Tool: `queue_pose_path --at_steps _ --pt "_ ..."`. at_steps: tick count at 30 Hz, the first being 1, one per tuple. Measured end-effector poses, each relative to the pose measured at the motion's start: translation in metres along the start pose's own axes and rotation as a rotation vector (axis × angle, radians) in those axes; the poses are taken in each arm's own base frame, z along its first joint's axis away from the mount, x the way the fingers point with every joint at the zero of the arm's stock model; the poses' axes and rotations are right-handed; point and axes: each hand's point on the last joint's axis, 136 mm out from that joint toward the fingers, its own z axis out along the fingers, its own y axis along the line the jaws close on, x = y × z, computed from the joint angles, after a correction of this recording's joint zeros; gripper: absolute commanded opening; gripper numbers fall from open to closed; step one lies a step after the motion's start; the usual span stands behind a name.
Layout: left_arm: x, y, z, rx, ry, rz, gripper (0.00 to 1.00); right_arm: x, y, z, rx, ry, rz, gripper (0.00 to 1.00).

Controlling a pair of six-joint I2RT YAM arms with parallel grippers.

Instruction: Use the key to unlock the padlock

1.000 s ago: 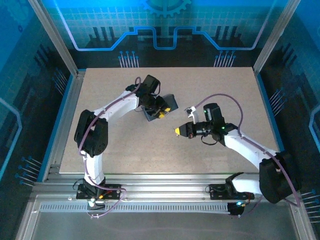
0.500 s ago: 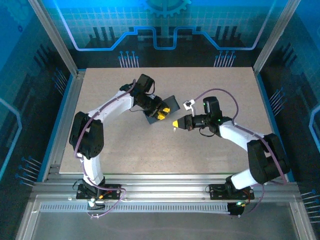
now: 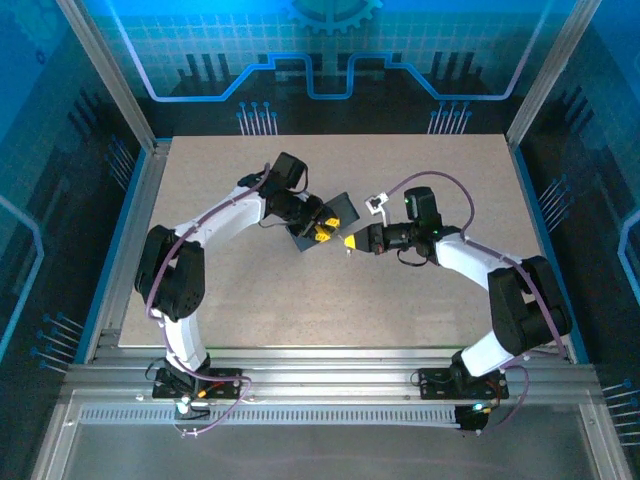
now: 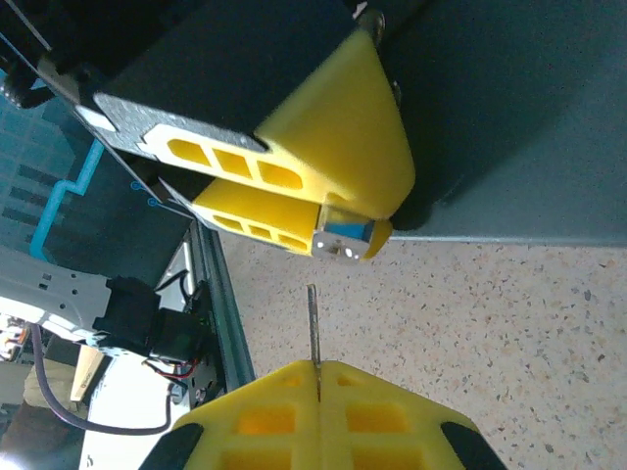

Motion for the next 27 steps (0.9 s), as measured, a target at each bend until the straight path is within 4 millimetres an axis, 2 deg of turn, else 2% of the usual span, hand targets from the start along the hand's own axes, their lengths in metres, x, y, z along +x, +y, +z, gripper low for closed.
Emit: queue_pose_path --at_steps 10,21,27 --pt "0.001 0.000 -0.001 0.005 0.000 -0.014 0.00 -0.013 0.001 0.003 0.005 -0.005 -0.021 0.00" --pt "0.001 0.001 -0.001 0.009 -0.003 -0.018 0.00 -0.008 -0.001 0.008 0.025 0.035 -0.039 0.00" --pt "0.001 0.000 -0.004 0.014 -0.007 -0.016 0.00 -0.001 -0.010 0.010 0.056 0.054 -0.016 0.00"
